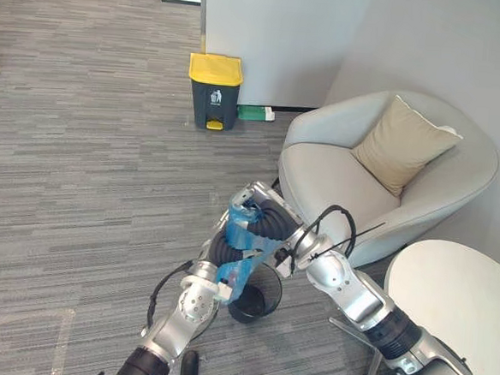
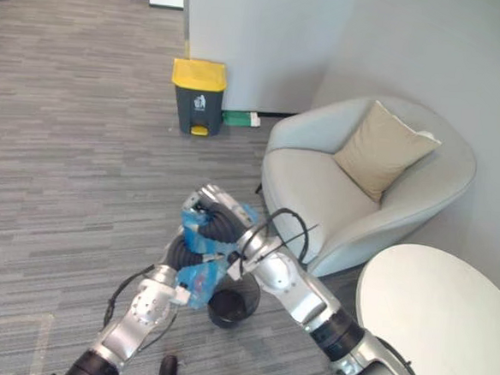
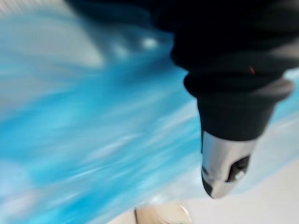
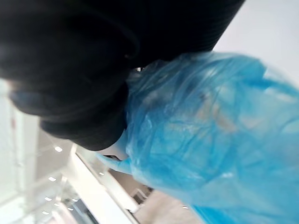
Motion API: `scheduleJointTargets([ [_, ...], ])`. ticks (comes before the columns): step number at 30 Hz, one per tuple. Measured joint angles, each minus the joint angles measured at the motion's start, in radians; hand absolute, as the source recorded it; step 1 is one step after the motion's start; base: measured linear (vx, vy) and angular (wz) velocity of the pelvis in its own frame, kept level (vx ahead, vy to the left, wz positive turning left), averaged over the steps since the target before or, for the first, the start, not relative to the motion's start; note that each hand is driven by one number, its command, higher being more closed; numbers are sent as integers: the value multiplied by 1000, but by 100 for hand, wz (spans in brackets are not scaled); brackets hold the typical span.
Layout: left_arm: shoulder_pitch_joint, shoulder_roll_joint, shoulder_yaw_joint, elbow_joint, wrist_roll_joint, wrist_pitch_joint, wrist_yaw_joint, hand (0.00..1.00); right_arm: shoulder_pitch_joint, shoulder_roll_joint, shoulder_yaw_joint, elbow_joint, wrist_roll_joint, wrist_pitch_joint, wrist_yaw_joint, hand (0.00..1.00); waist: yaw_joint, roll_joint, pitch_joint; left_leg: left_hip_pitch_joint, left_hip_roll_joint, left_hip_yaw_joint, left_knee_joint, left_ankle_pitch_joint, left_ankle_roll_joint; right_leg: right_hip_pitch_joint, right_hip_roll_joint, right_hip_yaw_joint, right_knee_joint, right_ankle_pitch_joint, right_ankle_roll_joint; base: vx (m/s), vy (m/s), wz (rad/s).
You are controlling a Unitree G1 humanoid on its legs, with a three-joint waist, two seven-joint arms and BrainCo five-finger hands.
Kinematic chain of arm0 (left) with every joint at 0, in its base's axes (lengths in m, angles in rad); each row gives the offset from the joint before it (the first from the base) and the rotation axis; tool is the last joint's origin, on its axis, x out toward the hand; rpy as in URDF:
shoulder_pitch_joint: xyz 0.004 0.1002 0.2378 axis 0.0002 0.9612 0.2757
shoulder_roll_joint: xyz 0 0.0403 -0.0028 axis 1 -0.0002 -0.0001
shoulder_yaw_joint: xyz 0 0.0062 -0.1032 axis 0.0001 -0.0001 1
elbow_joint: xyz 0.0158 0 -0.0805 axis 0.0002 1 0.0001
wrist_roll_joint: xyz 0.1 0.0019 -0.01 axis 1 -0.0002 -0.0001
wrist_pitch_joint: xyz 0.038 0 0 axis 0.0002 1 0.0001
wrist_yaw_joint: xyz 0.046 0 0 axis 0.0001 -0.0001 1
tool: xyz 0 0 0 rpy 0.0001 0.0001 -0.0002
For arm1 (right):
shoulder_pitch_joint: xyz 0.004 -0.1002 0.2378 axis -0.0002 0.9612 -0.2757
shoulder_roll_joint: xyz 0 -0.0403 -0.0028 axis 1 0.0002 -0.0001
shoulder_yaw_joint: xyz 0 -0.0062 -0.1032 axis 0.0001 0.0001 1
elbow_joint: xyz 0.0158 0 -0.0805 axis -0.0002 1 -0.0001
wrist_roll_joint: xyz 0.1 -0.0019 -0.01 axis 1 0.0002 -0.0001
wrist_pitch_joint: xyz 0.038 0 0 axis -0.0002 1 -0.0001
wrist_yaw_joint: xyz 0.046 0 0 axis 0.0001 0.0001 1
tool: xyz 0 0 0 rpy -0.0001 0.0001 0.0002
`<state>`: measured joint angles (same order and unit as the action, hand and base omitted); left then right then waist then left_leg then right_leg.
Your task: Gather rubbish on tea table into small bin, then transfer packed bag to large trash can.
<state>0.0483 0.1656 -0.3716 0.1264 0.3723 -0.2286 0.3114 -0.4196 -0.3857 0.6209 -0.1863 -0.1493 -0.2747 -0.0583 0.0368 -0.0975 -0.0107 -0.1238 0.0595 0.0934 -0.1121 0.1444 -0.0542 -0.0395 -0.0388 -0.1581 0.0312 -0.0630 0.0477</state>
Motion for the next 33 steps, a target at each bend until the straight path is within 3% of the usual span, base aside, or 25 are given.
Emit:
scheduleJointTargets([
  [3, -11, -53, -40, 8, 2, 3, 18, 0, 0, 59, 1, -1, 23, 16, 1, 100, 15, -3, -2, 0, 0, -3, 0, 0, -1, 2, 0, -2, -1, -3, -4, -10, 4, 3],
  [8, -82, -69, -41, 57, 20, 17, 54, 0, -1, 106, -11, -6, 120, 25, 0, 100, 13, -14, -9, 1, 0, -2, 0, 3, 1, 3, 0, 0, -3, 4, 5, 10, -2, -1],
  [9, -95, -69, -41, 86, 20, 34, 57, 100, -1, 120, -9, -29, 137, 27, 4, 100, 11, -17, -12, 1, 0, 0, 0, 8, 7, 3, 0, 3, -3, 5, 5, 53, -8, -4],
  [22, -148, -70, -60, 160, 16, 56, 98, 100, -1, 201, -8, -39, 324, 28, 27, 100, -9, -21, -14, 12, 1, 9, 0, 12, 7, 4, 0, 13, 0, 12, -3, 23, -2, -2],
  [32, -138, -69, -57, 160, -89, 60, 76, 100, 66, 237, 1, -40, 347, 7, 87, 100, -31, -20, -14, 13, 2, 12, 0, 1, -5, 4, 0, 14, -2, 8, 2, 0, 0, 0],
  [33, -133, -69, -57, 155, -96, 60, 75, 100, 80, 236, 4, -40, 343, 2, 89, 0, -31, -20, -14, 13, 2, 12, 0, 1, -5, 5, 0, 14, -2, 8, 2, 0, 0, 0],
])
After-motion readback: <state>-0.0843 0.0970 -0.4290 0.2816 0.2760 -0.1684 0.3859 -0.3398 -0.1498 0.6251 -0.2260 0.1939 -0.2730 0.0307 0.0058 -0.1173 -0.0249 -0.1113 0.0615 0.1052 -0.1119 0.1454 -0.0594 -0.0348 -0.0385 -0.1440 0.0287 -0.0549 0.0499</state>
